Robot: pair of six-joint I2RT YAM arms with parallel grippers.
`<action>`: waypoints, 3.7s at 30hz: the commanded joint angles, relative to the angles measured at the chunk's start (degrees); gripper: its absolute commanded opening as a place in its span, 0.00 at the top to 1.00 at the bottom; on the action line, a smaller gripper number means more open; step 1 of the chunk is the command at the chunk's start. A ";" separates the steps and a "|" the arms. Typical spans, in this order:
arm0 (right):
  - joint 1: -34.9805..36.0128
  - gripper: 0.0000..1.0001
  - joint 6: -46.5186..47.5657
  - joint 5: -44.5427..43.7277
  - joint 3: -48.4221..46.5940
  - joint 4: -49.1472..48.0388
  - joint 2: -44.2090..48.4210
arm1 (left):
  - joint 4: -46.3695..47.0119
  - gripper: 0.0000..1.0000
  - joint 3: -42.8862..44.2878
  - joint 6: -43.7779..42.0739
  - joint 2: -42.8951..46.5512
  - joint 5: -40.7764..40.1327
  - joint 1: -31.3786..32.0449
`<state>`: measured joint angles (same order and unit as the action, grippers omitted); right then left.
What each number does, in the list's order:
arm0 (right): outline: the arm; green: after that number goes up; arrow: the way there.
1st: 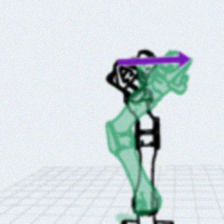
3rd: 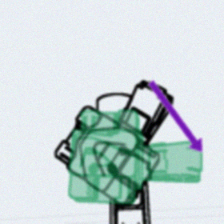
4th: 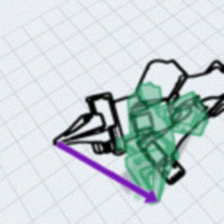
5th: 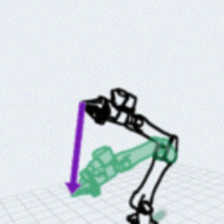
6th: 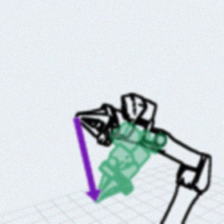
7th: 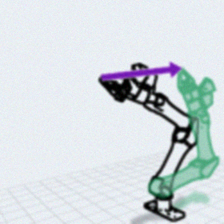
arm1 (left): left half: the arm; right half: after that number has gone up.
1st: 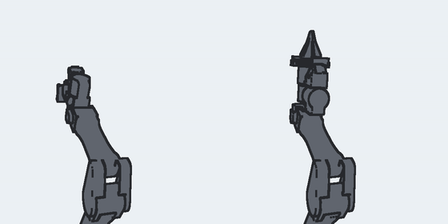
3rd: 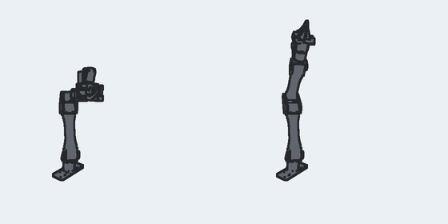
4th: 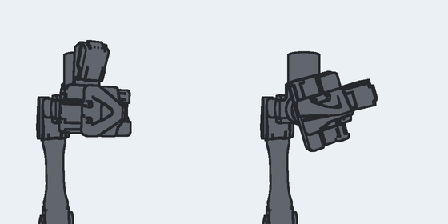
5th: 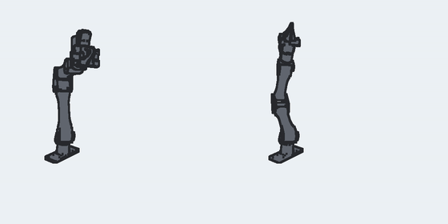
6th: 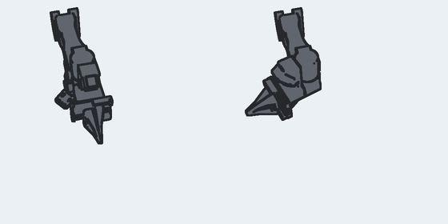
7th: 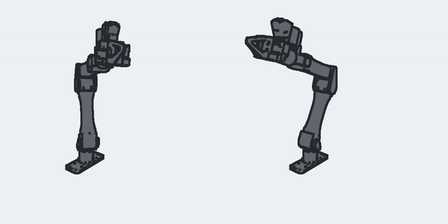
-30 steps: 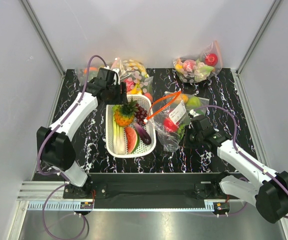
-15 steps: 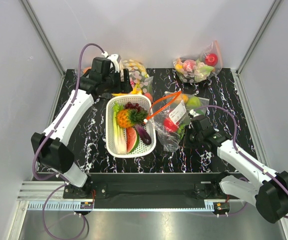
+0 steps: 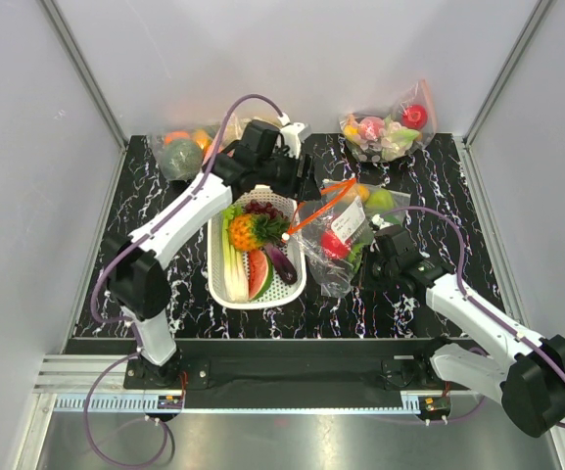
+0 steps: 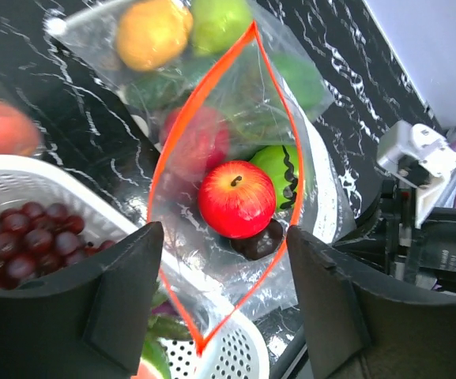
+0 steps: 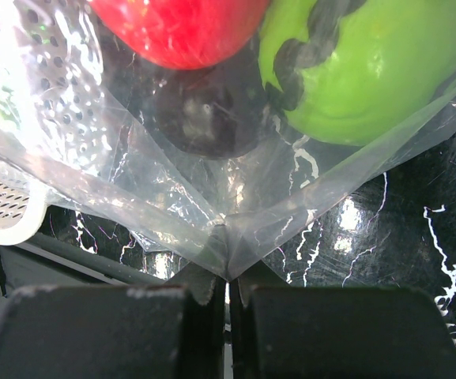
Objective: Open the zip-top bag and remove the fake food
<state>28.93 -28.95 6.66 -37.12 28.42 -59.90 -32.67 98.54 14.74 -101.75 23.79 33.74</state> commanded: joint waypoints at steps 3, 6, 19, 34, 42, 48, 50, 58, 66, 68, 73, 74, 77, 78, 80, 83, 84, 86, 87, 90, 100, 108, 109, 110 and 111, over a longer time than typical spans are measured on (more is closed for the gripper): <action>0.43 1.00 -0.14 -0.33 -0.23 -0.65 1.19 | 3.66 0.39 1.14 -0.86 -2.22 1.35 1.15; 0.43 1.00 -0.23 -0.33 -0.14 -0.56 1.63 | 6.47 0.45 -0.80 0.54 -2.39 1.26 1.42; 0.43 1.00 -0.32 -0.33 0.21 -0.91 2.15 | 6.04 0.54 -3.44 -1.30 -5.82 5.12 7.65; 0.43 1.00 -1.28 -0.77 0.91 -0.74 4.00 | 6.55 0.58 -7.74 -0.33 -5.21 -0.84 8.37; 0.51 1.00 -1.29 -0.50 1.09 -0.83 4.44 | 8.85 0.57 -8.11 2.31 -5.11 -2.96 4.76; 0.43 1.00 -1.37 -0.68 1.09 -0.74 4.53 | 8.41 0.57 -4.86 3.45 -8.19 -3.84 4.41; 0.43 1.00 -1.37 -0.77 1.18 -0.83 4.70 | 7.18 0.57 -3.54 3.01 -9.07 -3.05 4.32; 0.51 1.00 -1.11 -0.77 1.09 -1.00 4.26 | 3.67 0.56 -2.56 -0.85 -10.66 0.82 7.39; 0.43 1.00 -1.37 -0.85 1.26 -1.09 4.61 | 4.54 0.53 -1.95 0.37 -12.58 3.10 10.12; 0.25 1.00 -1.46 -0.85 1.35 -1.18 4.70 | 4.10 0.51 -1.16 0.64 -13.29 3.71 10.12; 0.43 1.00 -1.37 -0.94 1.35 -1.09 4.88 | 4.10 0.40 -1.51 1.17 -14.08 1.61 10.21; 0.43 1.00 -1.37 -0.94 1.44 -1.18 4.97 | 4.01 0.38 -1.68 1.17 -14.08 0.65 10.21; 0.43 1.00 -1.46 -0.94 1.44 -1.09 4.97 | 4.01 0.30 -1.69 1.60 -14.08 -1.54 10.21; 0.43 1.00 -1.46 -0.94 1.35 -1.09 4.97 | 3.93 0.29 -1.69 1.78 -14.08 -2.16 10.30; 0.43 1.00 -1.37 -0.94 1.35 -1.09 4.88 | 4.27 0.25 -1.51 1.87 -14.35 -2.61 10.30; 0.43 1.00 -1.46 -0.94 1.35 -1.09 5.05 | 4.36 0.21 -0.99 1.87 -15.14 -3.31 10.91; 0.43 1.00 -1.37 -0.94 1.35 -1.18 4.97 | 4.36 0.20 -0.72 1.78 -15.40 -3.75 11.09; 0.43 1.00 -1.37 -0.94 1.35 -1.09 5.05 | 3.66 0.18 0.24 1.69 -16.19 -4.98 11.35; 0.43 1.00 -1.46 -1.03 1.35 -1.09 4.97 | 3.31 0.16 0.51 1.78 -17.06 -5.24 11.35; 0.43 1.00 -1.37 -1.03 1.26 -1.00 5.05 | 2.96 0.05 1.21 2.04 -18.30 -6.30 11.44; 0.43 1.00 -1.81 -1.03 1.88 -1.70 5.41 | 3.31 0.01 2.88 2.31 -20.50 -8.93 12.49; 0.43 1.00 -1.55 -0.94 1.79 -1.88 4.53 | 2.43 0.01 2.36 2.31 -22.69 -9.20 14.69; 0.43 1.00 -1.55 -0.94 1.79 -1.79 4.53 | 1.91 0.01 2.70 1.79 -22.96 -10.07 15.04; 0.43 1.00 -1.46 -0.94 1.70 -1.79 4.53 | 1.56 0.01 3.23 1.69 -23.66 -10.52 15.65; 0.43 1.00 -1.46 -0.94 1.70 -1.79 4.44 | 1.20 0.01 3.50 1.43 -24.01 -10.78 15.75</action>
<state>28.93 -30.26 6.57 -35.09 28.56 -55.40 -30.61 99.55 16.95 -124.27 15.14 48.05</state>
